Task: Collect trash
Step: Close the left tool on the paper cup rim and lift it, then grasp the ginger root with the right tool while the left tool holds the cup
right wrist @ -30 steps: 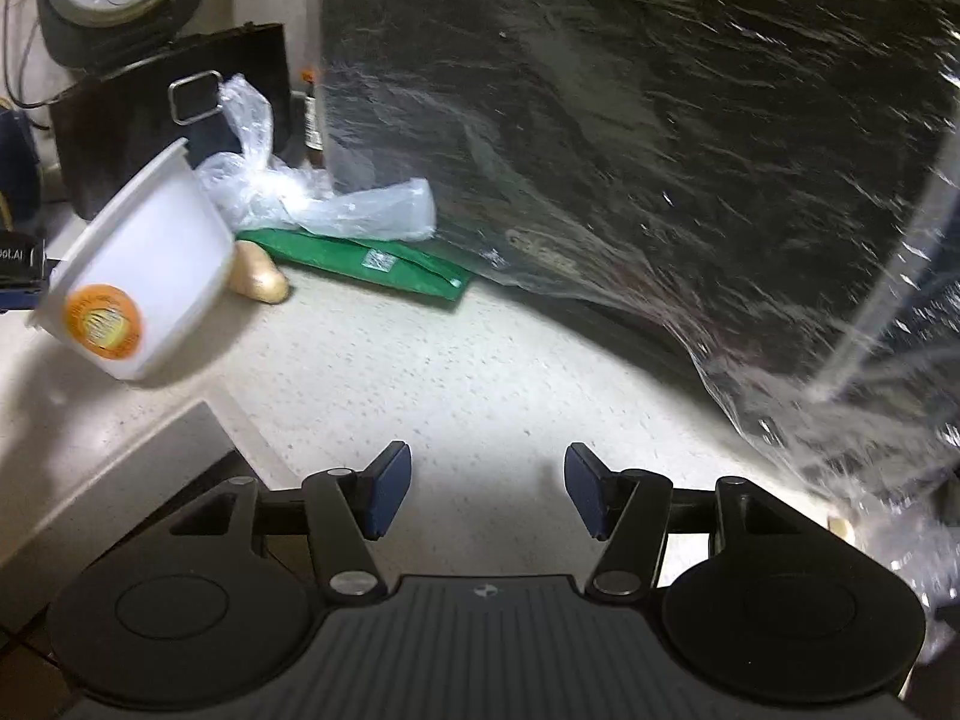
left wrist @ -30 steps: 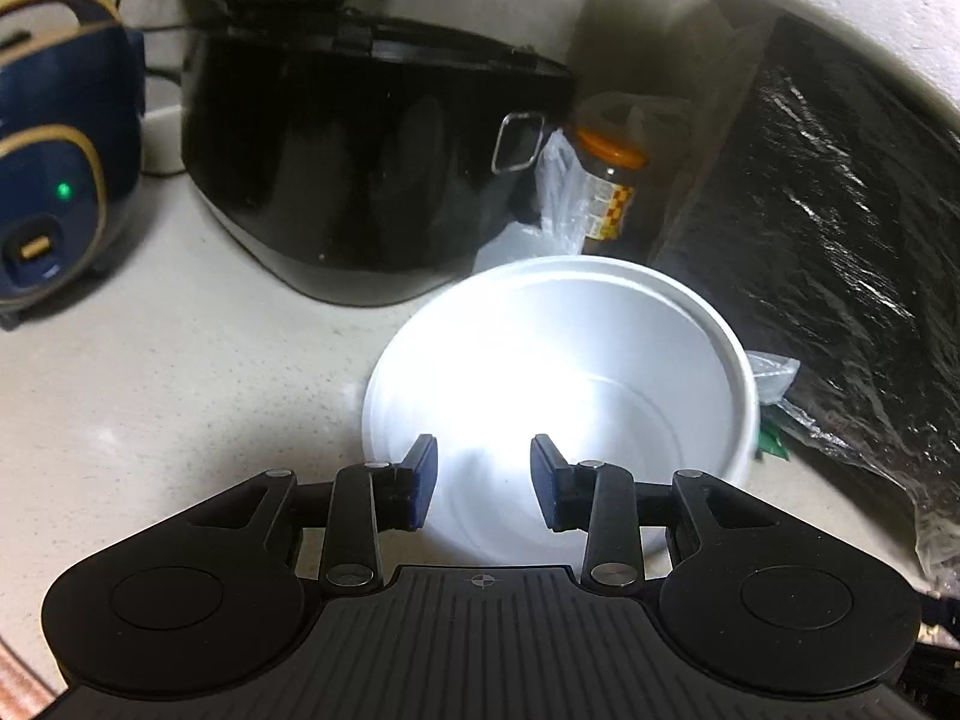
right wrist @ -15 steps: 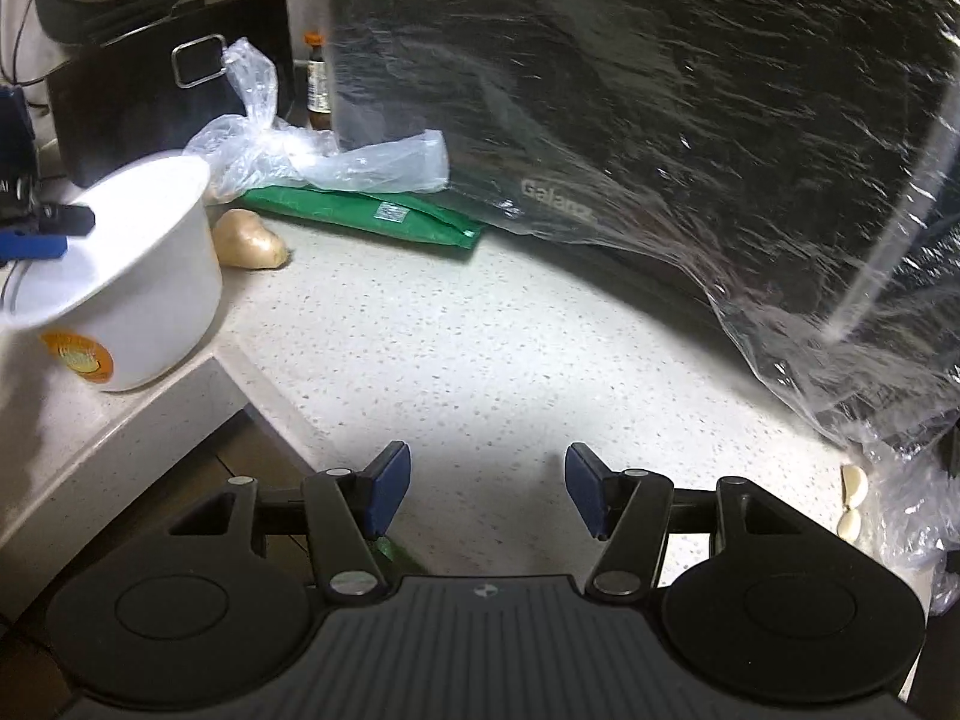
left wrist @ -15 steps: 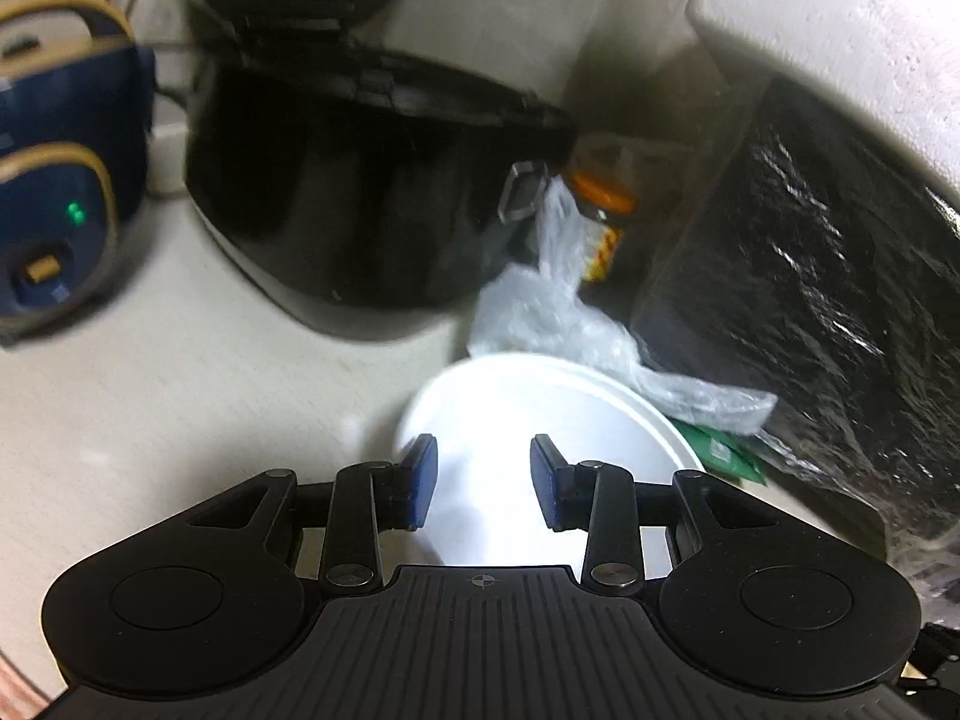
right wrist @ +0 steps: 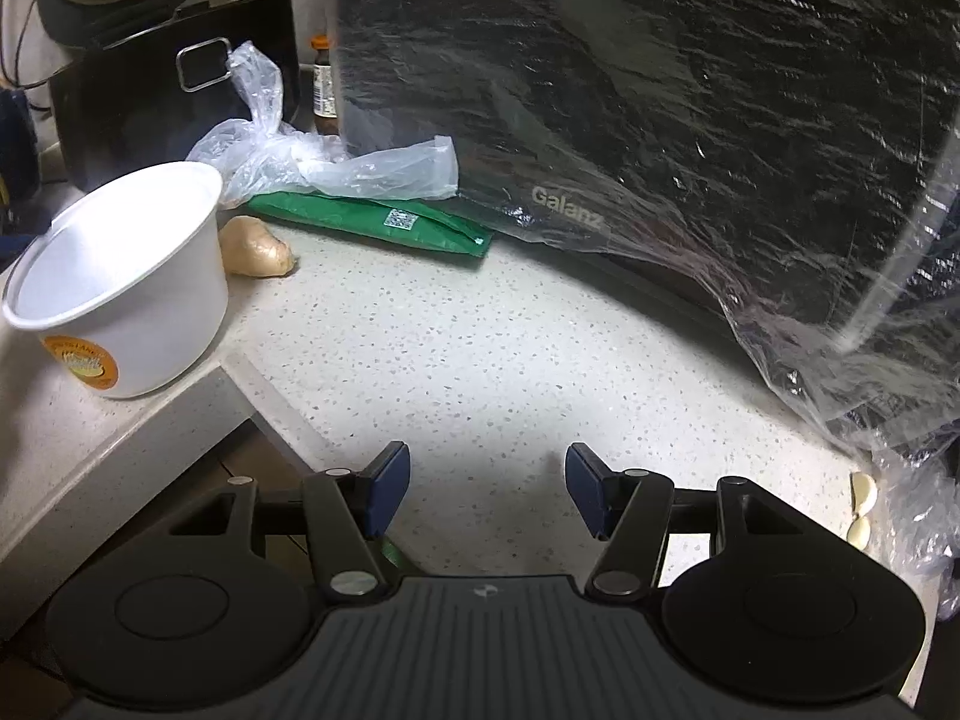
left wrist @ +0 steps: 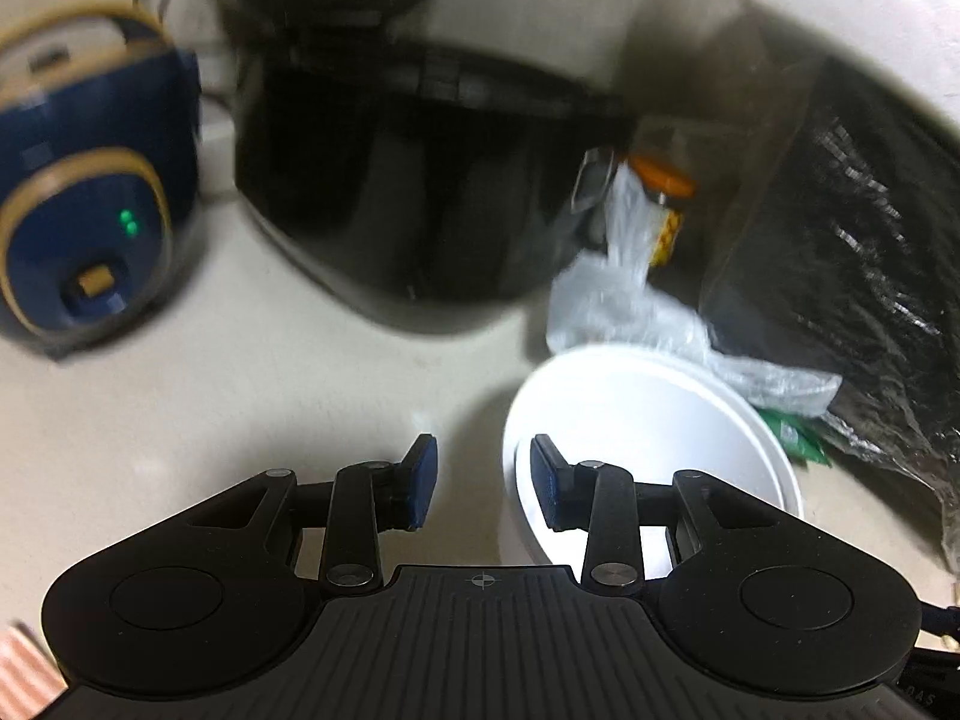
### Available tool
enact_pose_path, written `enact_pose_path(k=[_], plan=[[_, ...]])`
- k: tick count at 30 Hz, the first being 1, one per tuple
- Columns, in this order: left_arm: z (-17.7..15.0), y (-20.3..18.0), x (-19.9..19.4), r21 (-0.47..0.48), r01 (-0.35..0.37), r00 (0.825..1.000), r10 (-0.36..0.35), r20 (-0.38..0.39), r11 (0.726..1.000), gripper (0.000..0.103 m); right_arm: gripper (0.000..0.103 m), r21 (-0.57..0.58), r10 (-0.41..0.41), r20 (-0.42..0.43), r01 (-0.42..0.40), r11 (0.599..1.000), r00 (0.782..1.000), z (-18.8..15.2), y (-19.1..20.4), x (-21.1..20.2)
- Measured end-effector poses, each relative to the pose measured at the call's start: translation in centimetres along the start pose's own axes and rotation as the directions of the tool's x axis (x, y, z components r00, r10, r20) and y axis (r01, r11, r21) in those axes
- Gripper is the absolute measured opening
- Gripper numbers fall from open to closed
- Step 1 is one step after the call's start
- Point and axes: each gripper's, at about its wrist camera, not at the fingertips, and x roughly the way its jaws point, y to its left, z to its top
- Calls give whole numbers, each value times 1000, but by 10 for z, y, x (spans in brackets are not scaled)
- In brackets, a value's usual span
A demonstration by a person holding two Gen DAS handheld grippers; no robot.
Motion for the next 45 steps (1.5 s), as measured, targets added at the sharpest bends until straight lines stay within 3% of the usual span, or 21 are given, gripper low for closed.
enact_pose_path(k=[5, 9, 16, 19, 25, 32, 34, 35, 36, 38, 42, 45], plan=[[-13, 5, 30, -91, 126, 989, -132, -62, 988, 38, 58, -9, 29, 21, -29, 1000, 999, -1, 9, -2], [-23, 4, 25, -83, 198, 978, -203, -57, 977, 18, 58, -37, 47, 62, -45, 998, 997, 1, 21, -5], [-23, 41, -20, -115, 122, 992, -117, 48, 986, 15, 58, -61, 70, 75, -66, 996, 995, 16, 43, 5], [-22, 67, -36, -165, 93, 994, -81, 77, 982, 15, 58, -74, 124, 78, -118, 990, 989, 33, 59, 13], [-25, 100, -41, -241, 96, 995, -86, 50, 966, 14, 58, -105, 220, 112, -209, 972, 969, 68, 101, 39], [-25, 89, -22, -197, 107, 994, -110, -6, 975, 15, 59, -156, 180, 83, -165, 974, 980, 92, 135, 89], [-25, 87, -14, -197, 121, 992, -127, -20, 973, 23, 61, -146, 187, 61, -176, 973, 981, 95, 133, 101], [-25, 85, -11, -193, 122, 992, -127, -15, 974, 25, 60, -131, 203, 51, -195, 972, 978, 96, 130, 103], [-26, 83, -10, -191, 115, 993, -120, -12, 975, 25, 47, -111, 223, 42, -217, 970, 974, 97, 127, 104], [-26, 82, -7, -198, 112, 993, -117, -13, 974, 23, 41, -88, 261, 45, -257, 962, 964, 98, 124, 101], [-27, 83, -6, -194, 104, 994, -109, -15, 975, 17, 40, -110, 259, 36, -254, 961, 965, 96, 128, 90], [-29, 91, -10, -252, 102, 994, -108, -7, 962, 14, 41, -150, 250, 10, -246, 958, 968, 91, 135, 92]])
